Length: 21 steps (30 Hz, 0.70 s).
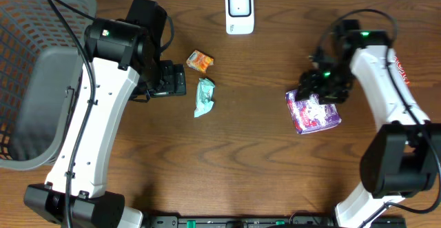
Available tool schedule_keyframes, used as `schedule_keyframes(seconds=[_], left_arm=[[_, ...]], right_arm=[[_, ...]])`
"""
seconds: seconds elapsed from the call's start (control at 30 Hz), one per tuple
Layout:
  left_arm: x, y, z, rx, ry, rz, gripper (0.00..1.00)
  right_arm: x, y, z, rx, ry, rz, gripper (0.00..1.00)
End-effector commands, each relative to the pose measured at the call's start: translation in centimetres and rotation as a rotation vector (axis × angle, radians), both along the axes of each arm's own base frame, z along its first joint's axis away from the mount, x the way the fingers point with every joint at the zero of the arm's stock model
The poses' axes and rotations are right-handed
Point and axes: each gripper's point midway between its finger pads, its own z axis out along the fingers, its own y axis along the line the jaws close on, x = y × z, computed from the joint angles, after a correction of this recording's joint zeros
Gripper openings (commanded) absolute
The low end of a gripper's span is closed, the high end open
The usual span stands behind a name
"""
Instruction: Scan the item barcode
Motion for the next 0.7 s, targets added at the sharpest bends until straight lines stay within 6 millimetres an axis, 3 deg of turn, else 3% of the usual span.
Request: schedule_keyframes(seconds=[0.0,0.17,0.47,0.6,0.67], left_arm=[[0.1,0.1,0.0,0.006,0.000,0.001,0.98],[0.1,0.1,0.0,0.006,0.000,0.001,0.98],[0.1,0.1,0.0,0.006,0.000,0.001,0.98],[0.1,0.1,0.0,0.006,0.000,0.001,0.98],[0.1,0.1,0.0,0.006,0.000,0.001,0.98]], right_arm=[[-0.8,0.2,-1.1,-0.172,0.004,0.013,0.68],[-1.0,0.6,-1.8,-0.386,-0.039,0.027,0.71],[-1.0,6.0,-1.8,-0.375,-0.132,0.147,0.73],[-0.1,6.1,-1.7,-0.413,-0.184,0.140,0.75],[0.7,6.0,-1.6,-0.410,-0.207,0.121,0.68]])
